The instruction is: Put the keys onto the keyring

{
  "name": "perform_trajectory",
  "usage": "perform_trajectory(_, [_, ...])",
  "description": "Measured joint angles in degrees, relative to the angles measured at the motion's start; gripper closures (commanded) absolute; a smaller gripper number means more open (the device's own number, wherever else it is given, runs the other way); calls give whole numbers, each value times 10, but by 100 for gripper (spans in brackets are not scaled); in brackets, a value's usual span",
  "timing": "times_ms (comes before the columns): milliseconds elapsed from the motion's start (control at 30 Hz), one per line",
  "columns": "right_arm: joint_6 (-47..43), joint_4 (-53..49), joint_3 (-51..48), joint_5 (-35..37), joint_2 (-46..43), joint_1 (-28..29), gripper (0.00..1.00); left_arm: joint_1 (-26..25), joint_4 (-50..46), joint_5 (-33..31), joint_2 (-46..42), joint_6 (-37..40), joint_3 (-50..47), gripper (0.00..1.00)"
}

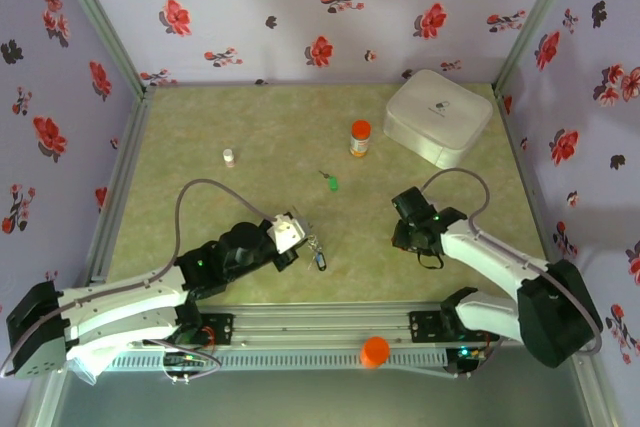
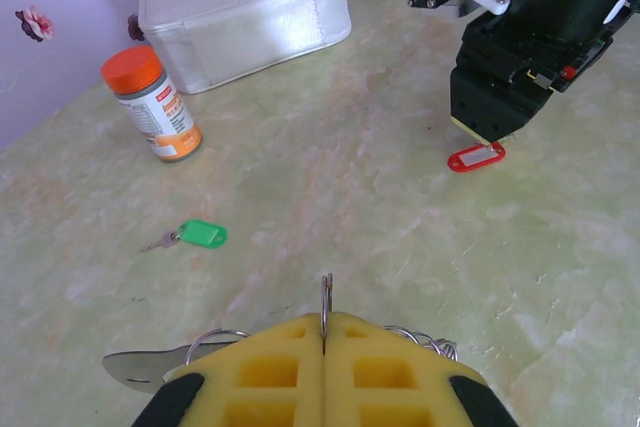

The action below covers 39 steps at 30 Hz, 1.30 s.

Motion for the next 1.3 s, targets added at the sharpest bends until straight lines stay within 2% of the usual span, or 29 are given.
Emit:
perform_trajectory(100, [-3, 0, 0, -1, 7, 0, 59, 0, 0, 0, 2, 0, 0, 100])
perform_trajectory(433, [-16, 1, 0, -1, 47, 0, 60, 0, 2, 0, 4, 0, 1, 100])
perform_trajectory(567, [-22, 1, 2, -2, 51, 0, 67, 0, 2, 0, 4, 0, 1, 100])
perform_trajectory(767, [-34, 3, 12, -6, 54, 0, 84, 0, 1, 0, 4, -1, 1, 100])
perform_trajectory(1067, [-52, 14, 27, -33, 40, 17, 87, 0, -1, 0, -3, -3, 1, 100])
perform_trajectory(1300, [-64, 69, 43, -105, 37, 61, 87, 0, 0, 0, -3, -3, 1, 100])
